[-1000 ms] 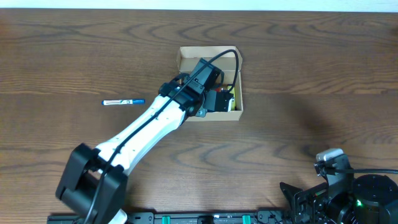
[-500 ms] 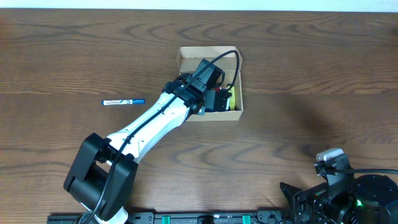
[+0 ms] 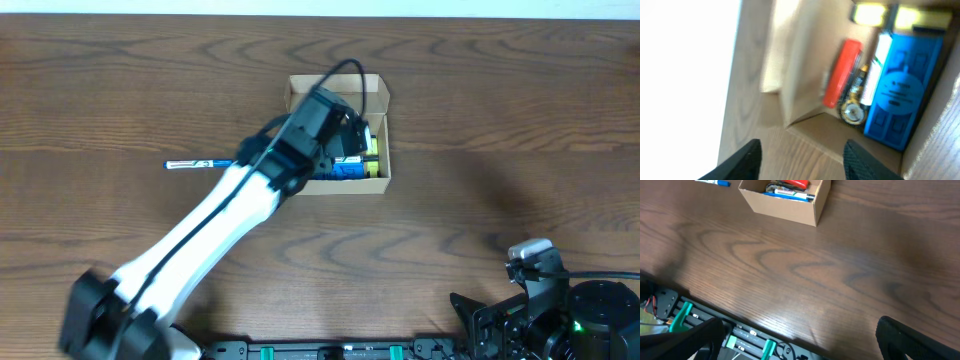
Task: Pack container
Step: 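Carry the marker with the left gripper and drop it into the box, then move the left gripper back over the blue-capped whiteboard marker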
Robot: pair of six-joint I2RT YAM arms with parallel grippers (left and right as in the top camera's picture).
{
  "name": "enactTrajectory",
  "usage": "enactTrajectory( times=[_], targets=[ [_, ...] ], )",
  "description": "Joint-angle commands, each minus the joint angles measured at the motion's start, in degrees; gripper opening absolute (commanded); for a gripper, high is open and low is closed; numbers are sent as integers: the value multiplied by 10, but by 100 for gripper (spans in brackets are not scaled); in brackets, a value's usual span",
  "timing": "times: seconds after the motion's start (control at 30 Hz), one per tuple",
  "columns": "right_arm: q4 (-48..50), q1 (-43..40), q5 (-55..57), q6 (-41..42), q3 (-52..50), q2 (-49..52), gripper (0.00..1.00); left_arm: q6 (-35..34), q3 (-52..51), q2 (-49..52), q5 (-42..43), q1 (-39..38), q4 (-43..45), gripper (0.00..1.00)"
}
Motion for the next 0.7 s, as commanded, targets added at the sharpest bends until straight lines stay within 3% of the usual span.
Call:
enactTrajectory(
  times=[0.0,0.17,0.4,0.5,0.67],
  targets=[
    [-1,-2,-4,-5,1,-1,99,-155,12,-66,-2,7,-12,55],
    [-1,-2,-4,-5,1,-1,99,-304,12,-133,-2,45,-23,42],
    [-1,-2,-4,-5,1,-1,99,-644,35,-148,2,152,-45,34],
    [-1,-2,-4,-5,1,-1,99,-714,79,-127,5,184,-97,30],
    [-1,-2,-4,-5,1,-1,99,-768,183,-48,4,225,-222,26]
  ],
)
